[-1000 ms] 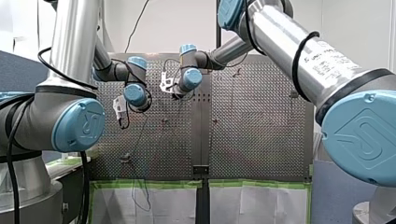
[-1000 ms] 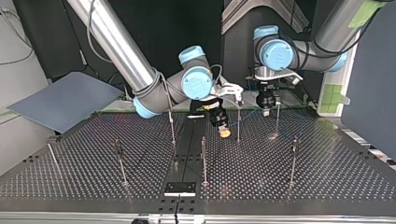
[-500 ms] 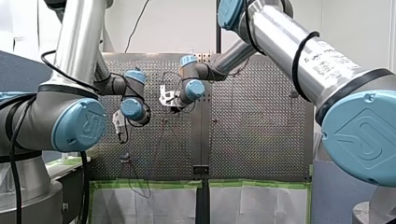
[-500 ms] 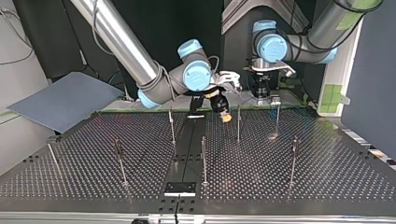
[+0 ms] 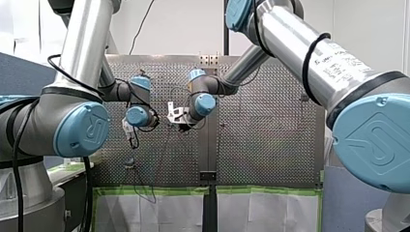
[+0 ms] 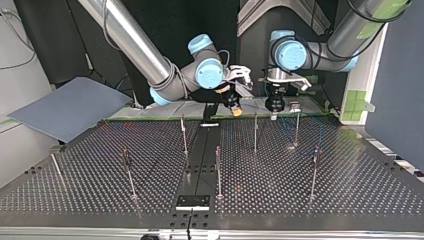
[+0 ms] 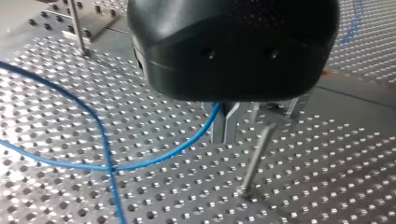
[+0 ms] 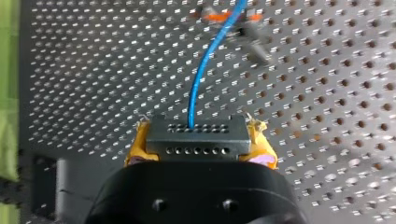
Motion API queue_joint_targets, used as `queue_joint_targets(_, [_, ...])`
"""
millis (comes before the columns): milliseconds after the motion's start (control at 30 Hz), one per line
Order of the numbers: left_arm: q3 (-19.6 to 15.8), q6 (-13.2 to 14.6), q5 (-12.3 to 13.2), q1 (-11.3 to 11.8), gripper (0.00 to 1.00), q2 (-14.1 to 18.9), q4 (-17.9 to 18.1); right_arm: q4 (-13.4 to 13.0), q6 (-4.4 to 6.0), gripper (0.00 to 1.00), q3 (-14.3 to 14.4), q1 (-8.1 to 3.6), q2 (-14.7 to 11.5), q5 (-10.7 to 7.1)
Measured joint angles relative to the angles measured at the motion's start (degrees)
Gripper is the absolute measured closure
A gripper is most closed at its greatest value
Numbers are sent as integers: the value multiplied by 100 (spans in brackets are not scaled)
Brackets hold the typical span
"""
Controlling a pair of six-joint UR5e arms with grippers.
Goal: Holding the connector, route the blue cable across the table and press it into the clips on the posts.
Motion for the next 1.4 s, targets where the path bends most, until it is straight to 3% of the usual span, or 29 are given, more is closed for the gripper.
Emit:
queue_joint_targets(133, [45,-19,15,50,100,-98,90,-25,45,100,173,-54,-4,-11])
queue_joint_targets(400, [62,60,-67,89,100,-401,96,-38,90,100,217,-180,-6,-119])
queue_joint_targets(733, [89,80,63,124,100,-581,128,-49,97,100,179,-285,-6,-430])
queue_joint_targets(1400, [346,47,377,270,100,-653,80,-49,108,100,1,-458,-6,-468])
